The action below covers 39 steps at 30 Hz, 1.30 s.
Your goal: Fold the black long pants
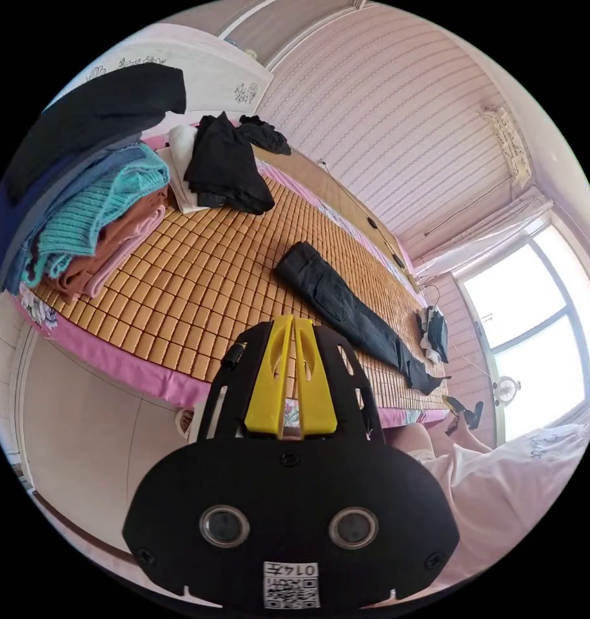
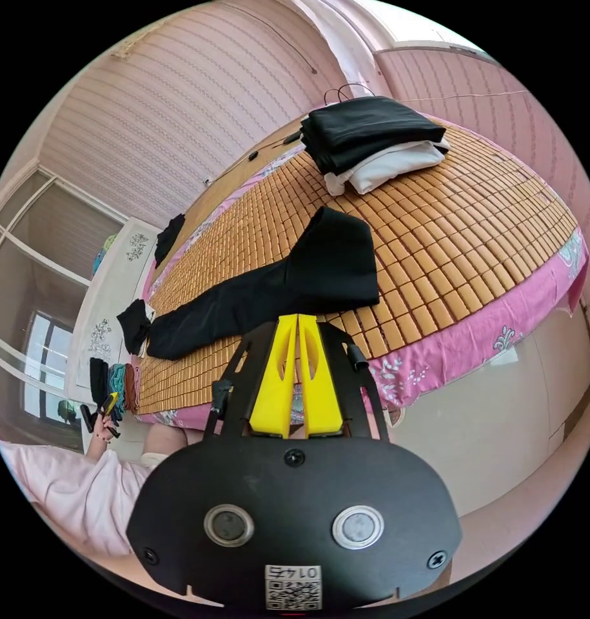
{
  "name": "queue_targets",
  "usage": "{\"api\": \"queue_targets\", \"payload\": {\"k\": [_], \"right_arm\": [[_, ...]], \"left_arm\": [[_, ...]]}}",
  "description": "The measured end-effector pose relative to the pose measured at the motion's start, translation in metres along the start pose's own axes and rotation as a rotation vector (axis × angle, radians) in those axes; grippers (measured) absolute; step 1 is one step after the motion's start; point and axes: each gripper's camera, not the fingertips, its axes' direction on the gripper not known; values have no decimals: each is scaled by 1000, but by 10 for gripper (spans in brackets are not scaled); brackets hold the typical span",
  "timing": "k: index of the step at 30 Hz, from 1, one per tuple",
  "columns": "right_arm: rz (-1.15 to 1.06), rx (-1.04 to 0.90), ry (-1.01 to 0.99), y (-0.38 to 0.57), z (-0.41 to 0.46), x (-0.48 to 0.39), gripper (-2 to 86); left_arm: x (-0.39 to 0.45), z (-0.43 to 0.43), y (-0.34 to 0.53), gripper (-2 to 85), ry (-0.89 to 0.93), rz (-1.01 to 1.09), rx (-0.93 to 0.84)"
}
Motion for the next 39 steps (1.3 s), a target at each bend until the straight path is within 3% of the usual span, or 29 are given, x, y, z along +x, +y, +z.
{"api": "queue_targets", "payload": {"k": [5, 7, 14, 18, 21, 23, 25, 27, 33, 36, 39], "right_arm": [[-152, -85, 116, -31, 26, -49, 41], [-191, -168, 215, -48, 55, -71, 94], [-298, -406, 317, -71, 144, -107, 164], [-335, -445, 495, -67, 188, -125, 149], [-337, -453, 483, -72, 192, -127, 114], [-341, -442, 485, -76, 189, -122, 29], [-241, -457, 377, -91, 185, -106, 16], [-192, -355, 346, -103, 167, -103, 11], [-219, 151, 103, -132, 35, -114, 5], [-348, 384, -107, -95, -43, -110, 5], [-396, 460, -137, -32, -87, -88, 6]], "left_arm": [[43, 81, -69, 75, -74, 133, -115], [64, 123, -105, 83, -160, 195, -167], [79, 219, -179, 100, -297, 168, -323], [82, 271, -194, 102, -407, 194, -464], [81, 287, -196, 93, -432, 176, -491], [84, 291, -197, 65, -435, 218, -512], [89, 292, -195, 4, -437, 261, -510], [89, 288, -195, -5, -438, 260, -489], [65, 237, -196, -10, -205, 152, -358], [61, 194, -179, -10, -107, 180, -254], [46, 139, -138, -9, -49, 236, -110]]}}
